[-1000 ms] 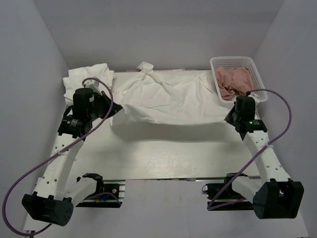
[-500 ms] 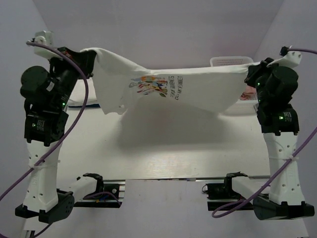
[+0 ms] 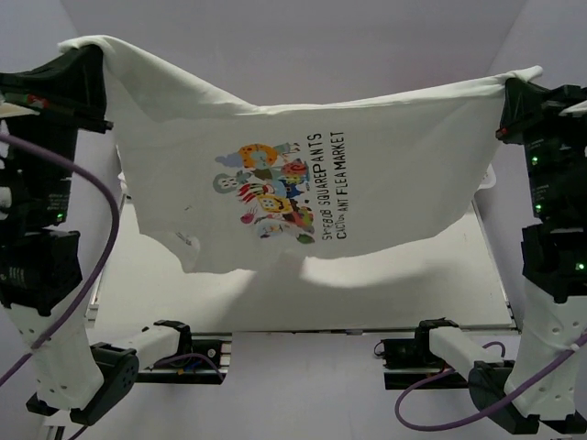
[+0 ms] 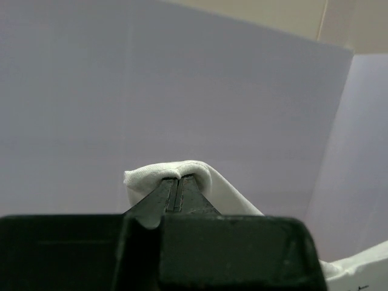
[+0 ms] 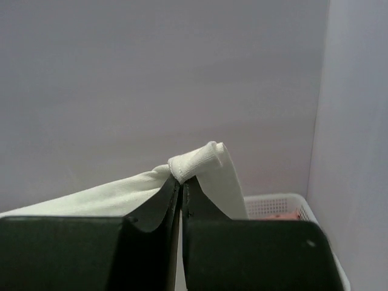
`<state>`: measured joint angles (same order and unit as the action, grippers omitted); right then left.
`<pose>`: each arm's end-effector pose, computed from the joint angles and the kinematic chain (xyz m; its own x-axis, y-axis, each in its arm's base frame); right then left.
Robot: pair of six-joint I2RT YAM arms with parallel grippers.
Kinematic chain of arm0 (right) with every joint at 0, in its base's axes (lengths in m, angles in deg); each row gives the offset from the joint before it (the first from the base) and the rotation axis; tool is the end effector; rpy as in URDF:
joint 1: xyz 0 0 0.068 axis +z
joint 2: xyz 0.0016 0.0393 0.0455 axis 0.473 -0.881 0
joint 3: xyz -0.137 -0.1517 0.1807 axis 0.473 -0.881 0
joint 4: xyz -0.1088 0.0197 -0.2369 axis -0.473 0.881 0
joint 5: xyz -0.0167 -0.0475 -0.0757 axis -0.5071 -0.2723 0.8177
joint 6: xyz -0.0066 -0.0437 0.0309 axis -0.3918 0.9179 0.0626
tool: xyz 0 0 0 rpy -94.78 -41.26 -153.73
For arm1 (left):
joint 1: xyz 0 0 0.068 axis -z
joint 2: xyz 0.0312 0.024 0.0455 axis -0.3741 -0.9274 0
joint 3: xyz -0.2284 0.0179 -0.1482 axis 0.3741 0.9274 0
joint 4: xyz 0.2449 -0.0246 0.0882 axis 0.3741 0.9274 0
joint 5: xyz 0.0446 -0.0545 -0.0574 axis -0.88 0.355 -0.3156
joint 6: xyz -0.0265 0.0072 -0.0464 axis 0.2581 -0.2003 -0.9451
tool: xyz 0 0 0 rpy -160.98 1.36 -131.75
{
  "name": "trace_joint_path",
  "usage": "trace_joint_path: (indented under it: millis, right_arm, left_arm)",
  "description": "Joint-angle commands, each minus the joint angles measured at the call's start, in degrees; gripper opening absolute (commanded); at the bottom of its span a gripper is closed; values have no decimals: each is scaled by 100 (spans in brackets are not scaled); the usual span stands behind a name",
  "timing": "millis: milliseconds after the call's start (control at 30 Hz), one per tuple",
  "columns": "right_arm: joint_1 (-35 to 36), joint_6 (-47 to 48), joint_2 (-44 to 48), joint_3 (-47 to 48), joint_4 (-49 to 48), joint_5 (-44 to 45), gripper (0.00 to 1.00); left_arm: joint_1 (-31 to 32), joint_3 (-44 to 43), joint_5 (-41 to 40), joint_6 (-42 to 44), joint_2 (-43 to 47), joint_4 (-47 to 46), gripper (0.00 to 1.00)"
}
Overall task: Fold and stack the t-shirts
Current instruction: Flatten out the tshirt
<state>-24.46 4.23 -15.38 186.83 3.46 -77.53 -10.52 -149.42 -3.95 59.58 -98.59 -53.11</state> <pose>0.1038 0.0029 0.6031 0.3922 0.1890 -0.9002 -0.0306 0.9808 0.1926 0.0778 -0.0165 0.6492 0.4722 -0.2945 -0.8309 0.3133 0.9371 -0.1540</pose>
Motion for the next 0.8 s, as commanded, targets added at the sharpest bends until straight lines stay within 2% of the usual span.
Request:
trace_joint_path:
  millis: [0,267,433,600,700,767]
  right_arm:
    - [-34,266,265,385,-85,-313,0]
    - [-34,196,847,165,-252,-560,0]
    - [-34,231,891,95,-199,-552,0]
    - [-34,56,821,-720,-278,-271,0]
    - [-34,-111,759,-1424,-479,-279,0]
    - [-34,-331,645,-1880,-533,-279,0]
  left_arm:
    - [-37,-519,23,395,99,-453,0]
    - [-37,-1188,295,343,46,-734,0]
    - [-90,-1118,446,229,99,-990,0]
    - [-90,-627,498,123,-138,-1042,0]
    - [-37,31,437,123,-331,-990,0]
    - [-37,961,297,70,-332,-1330,0]
